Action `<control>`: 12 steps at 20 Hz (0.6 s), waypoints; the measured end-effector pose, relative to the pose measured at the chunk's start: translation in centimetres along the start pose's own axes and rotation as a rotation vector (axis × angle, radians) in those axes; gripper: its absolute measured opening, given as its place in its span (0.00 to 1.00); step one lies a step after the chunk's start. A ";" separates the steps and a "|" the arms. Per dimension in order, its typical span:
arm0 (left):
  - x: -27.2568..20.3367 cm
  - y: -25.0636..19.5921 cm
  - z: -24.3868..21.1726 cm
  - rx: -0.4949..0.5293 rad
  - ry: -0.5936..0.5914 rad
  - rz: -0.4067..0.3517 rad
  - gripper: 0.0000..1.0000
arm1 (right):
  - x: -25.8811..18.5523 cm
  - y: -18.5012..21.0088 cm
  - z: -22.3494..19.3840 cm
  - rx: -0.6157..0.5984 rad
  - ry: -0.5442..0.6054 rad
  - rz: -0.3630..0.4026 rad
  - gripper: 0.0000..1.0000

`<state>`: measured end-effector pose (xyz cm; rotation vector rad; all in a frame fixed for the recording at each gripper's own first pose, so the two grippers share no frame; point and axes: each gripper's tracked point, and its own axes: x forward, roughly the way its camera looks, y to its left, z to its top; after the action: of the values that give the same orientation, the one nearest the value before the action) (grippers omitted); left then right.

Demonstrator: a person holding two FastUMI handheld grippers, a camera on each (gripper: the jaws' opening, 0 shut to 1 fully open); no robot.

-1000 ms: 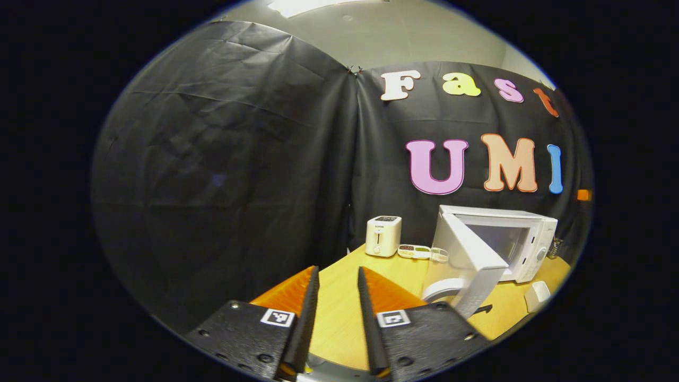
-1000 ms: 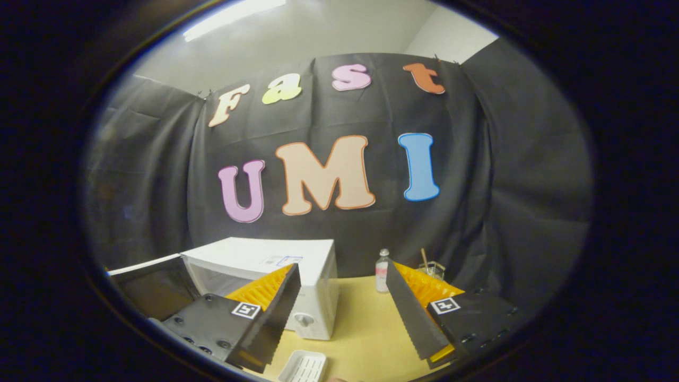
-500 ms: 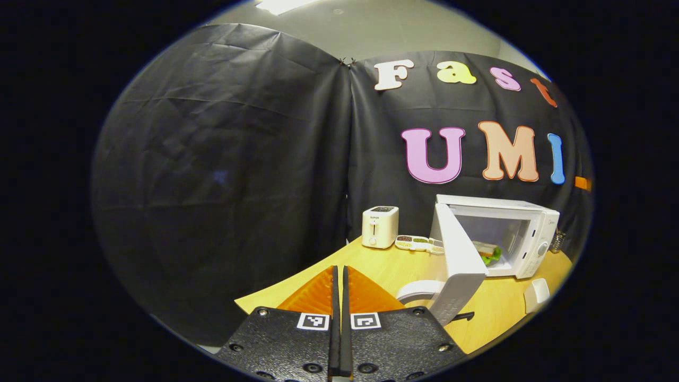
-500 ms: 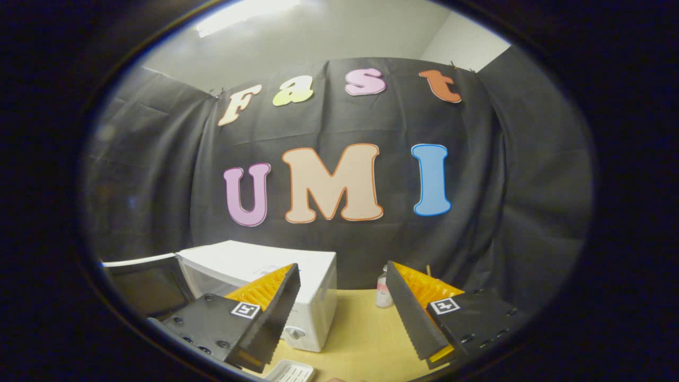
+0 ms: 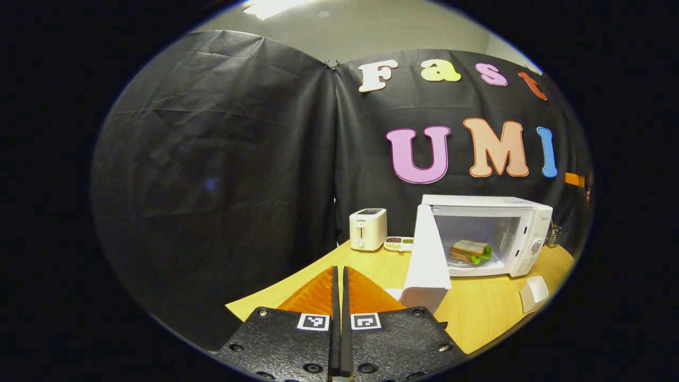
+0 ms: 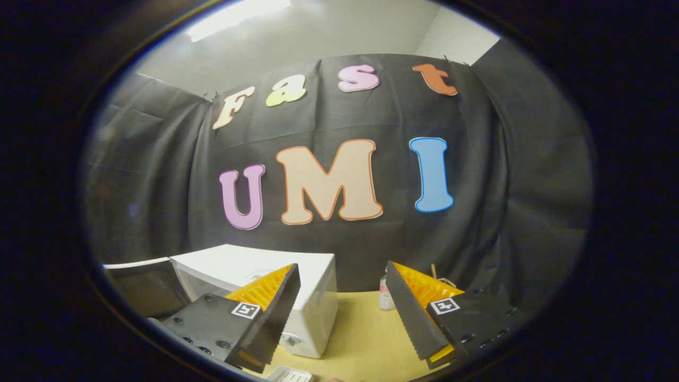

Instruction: Open the microwave oven with the left hand, put the food in, and close the microwave oven.

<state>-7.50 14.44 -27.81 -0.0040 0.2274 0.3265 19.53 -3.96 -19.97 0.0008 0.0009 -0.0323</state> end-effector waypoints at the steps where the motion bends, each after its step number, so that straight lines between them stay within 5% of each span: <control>1: -0.2 -0.4 0.3 0.002 -0.005 -0.011 0.01 | 0.1 -0.2 -0.2 0.004 0.003 -0.006 0.92; 2: -0.2 -0.5 0.5 0.004 -0.012 -0.009 0.01 | 0.0 -0.1 0.0 0.010 0.002 -0.003 0.99; 3: -0.5 -0.8 0.7 0.003 -0.018 -0.014 0.01 | 0.0 0.1 0.1 0.015 -0.001 0.003 0.92; 12: -2.4 -7.5 0.6 -0.057 -0.009 -0.122 0.01 | -1.8 1.8 1.3 0.030 -0.033 0.051 0.92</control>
<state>-7.18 6.56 -26.89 -0.0721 0.2082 0.2114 17.82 -2.11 -18.70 0.0305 -0.0323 0.0186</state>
